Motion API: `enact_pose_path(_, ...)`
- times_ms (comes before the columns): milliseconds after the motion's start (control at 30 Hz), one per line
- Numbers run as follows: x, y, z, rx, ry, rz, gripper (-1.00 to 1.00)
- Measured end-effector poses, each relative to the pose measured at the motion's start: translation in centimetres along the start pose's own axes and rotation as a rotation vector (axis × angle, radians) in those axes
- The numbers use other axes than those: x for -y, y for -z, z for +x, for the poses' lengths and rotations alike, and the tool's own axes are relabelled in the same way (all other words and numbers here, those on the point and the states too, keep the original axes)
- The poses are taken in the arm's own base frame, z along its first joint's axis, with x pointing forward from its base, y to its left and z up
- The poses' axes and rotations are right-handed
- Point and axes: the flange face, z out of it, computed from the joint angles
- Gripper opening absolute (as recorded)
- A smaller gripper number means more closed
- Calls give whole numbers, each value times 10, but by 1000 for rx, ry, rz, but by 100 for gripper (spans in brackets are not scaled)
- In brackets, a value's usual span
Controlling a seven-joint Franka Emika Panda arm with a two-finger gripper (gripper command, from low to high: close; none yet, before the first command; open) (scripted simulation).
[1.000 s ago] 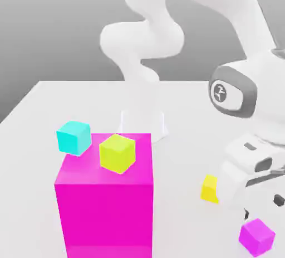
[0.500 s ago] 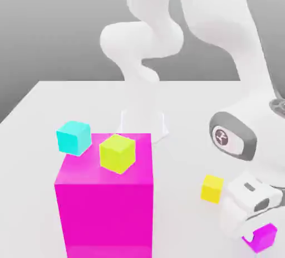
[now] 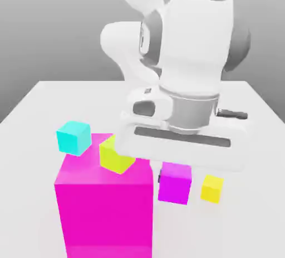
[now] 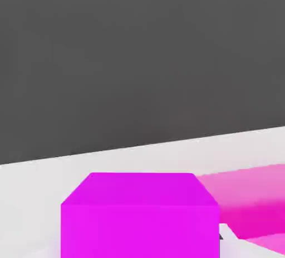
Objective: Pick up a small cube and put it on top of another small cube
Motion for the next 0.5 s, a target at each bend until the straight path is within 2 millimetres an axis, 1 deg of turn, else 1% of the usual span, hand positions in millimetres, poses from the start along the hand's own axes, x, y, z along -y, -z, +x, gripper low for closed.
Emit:
enact_pose_path(67,-25,21,20,4,-84,-10,-100)
enact_pose_path(167,-70,52,51,25,-227,-19,-100)
enact_pose_path(233,-102,71,68,46,-323,-18,-100)
enact_pose_path(300,-136,89,81,74,-415,-11,-100)
enact_pose_path(333,-148,85,87,102,-449,-29,-100)
enact_pose_path(367,-153,75,89,117,-467,-38,-100)
enact_pose_path(467,-158,34,87,130,-482,-47,-100)
enact_pose_path(500,-159,22,85,131,-483,-48,100)
